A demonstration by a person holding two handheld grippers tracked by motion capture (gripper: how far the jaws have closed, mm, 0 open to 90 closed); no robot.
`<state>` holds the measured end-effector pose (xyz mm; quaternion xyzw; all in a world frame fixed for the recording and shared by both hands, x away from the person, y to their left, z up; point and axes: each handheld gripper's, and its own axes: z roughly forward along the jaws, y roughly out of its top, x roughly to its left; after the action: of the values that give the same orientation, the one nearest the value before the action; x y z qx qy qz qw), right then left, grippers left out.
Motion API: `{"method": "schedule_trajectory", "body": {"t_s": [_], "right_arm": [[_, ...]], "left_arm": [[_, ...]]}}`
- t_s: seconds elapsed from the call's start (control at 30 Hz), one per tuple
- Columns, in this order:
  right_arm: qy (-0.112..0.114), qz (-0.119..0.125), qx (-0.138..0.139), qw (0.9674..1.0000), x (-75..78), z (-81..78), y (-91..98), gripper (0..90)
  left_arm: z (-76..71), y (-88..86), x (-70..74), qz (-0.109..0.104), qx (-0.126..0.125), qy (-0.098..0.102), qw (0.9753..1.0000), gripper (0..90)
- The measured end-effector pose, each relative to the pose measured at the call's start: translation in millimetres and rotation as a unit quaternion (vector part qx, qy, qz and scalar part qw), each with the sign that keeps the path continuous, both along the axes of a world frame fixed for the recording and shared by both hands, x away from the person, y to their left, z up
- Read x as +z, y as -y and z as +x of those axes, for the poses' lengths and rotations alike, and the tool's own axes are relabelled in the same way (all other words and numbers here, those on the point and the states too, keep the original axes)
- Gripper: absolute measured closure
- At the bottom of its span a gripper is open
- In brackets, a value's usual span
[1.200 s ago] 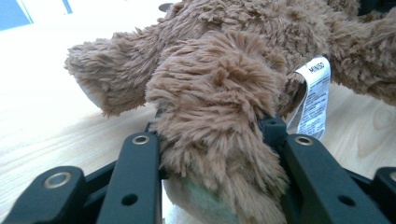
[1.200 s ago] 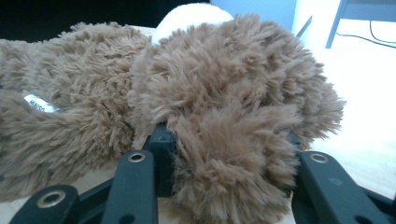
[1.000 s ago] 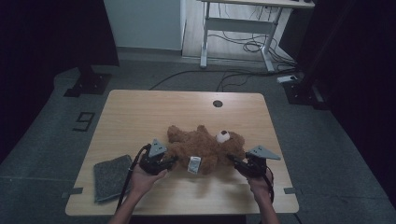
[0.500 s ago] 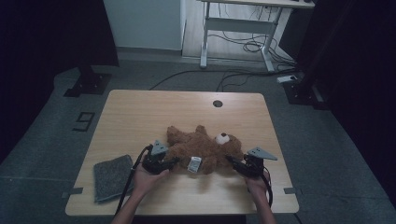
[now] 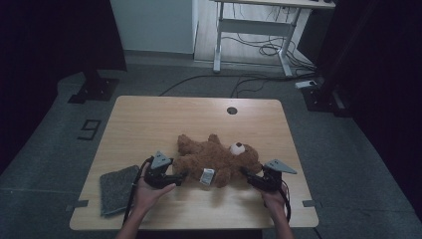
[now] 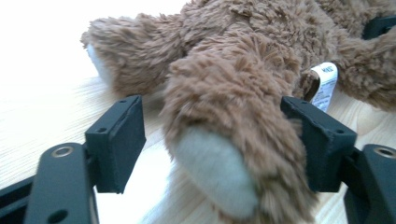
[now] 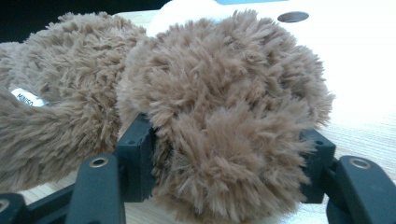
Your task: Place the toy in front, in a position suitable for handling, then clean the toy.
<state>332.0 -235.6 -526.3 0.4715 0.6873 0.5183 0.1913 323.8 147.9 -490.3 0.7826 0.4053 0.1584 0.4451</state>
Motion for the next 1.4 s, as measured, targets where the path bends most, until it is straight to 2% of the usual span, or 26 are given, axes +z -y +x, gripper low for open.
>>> {"method": "schedule_trajectory", "body": {"t_s": [0.13, 0.2, 0.27, 0.37, 0.47, 0.5, 0.6, 0.63, 0.8, 1.0, 1.23, 1.4], "right_arm": [[0.0, 0.002, -0.001, 1.0, -0.6, -0.4, 0.1, 34.7], [0.0, 0.003, -0.002, 1.0, -0.9, -0.6, -0.1, 33.7], [0.0, 0.004, -0.005, 1.0, -1.1, -1.1, -0.5, 32.8], [0.0, 0.004, -0.006, 1.0, -1.3, -1.4, -0.7, 32.2], [-0.001, 0.003, -0.005, 1.0, -1.5, -1.9, -0.3, 31.2], [-0.001, 0.003, -0.005, 1.0, -1.5, -1.9, -0.3, 31.2], [-0.002, 0.005, -0.006, 1.0, -1.9, -1.5, -0.2, 30.6], [-0.002, 0.005, -0.006, 1.0, -1.9, -1.6, -0.1, 30.6], [-0.001, 0.003, -0.005, 1.0, -2.5, -2.0, 0.1, 30.3], [-0.002, 0.004, -0.007, 1.0, -3.0, -2.2, 0.3, 29.9], [0.0, 0.002, -0.008, 1.0, -3.2, -2.8, -0.1, 29.5], [0.0, 0.003, -0.009, 1.0, -3.3, -2.6, -0.1, 29.4]], "left_arm": [[-6.8, -8.9, 1.0, -0.005, 0.0, 0.001, 1.0, 20.9], [-12.4, -16.8, -0.9, -0.023, 0.003, 0.0, 0.9997, 20.3], [-14.9, -20.7, -3.2, -0.028, 0.002, -0.003, 0.9996, 19.5], [-15.9, -24.7, -2.9, -0.015, -0.003, -0.008, 0.9998, 16.7], [-23.6, -40.1, 0.1, -0.035, 0.006, -0.009, 0.9993, 16.7], [-23.6, -40.1, 0.1, -0.035, 0.006, -0.009, 0.9993, 16.8], [-31.0, -49.6, -0.7, -0.016, 0.016, -0.007, 0.9997, 16.7], [-31.0, -49.6, -0.7, -0.016, 0.016, -0.007, 0.9997, 16.8], [-31.5, -57.0, -5.2, 0.014, 0.033, -0.007, 0.9993, 18.2], [-33.7, -62.5, -5.0, 0.029, 0.048, -0.002, 0.9984, 19.7], [-38.9, -69.5, -1.8, 0.019, 0.053, 0.006, 0.9984, 17.8], [-38.5, -72.3, -2.7, 0.021, 0.055, 0.001, 0.9983, 17.5]]}}
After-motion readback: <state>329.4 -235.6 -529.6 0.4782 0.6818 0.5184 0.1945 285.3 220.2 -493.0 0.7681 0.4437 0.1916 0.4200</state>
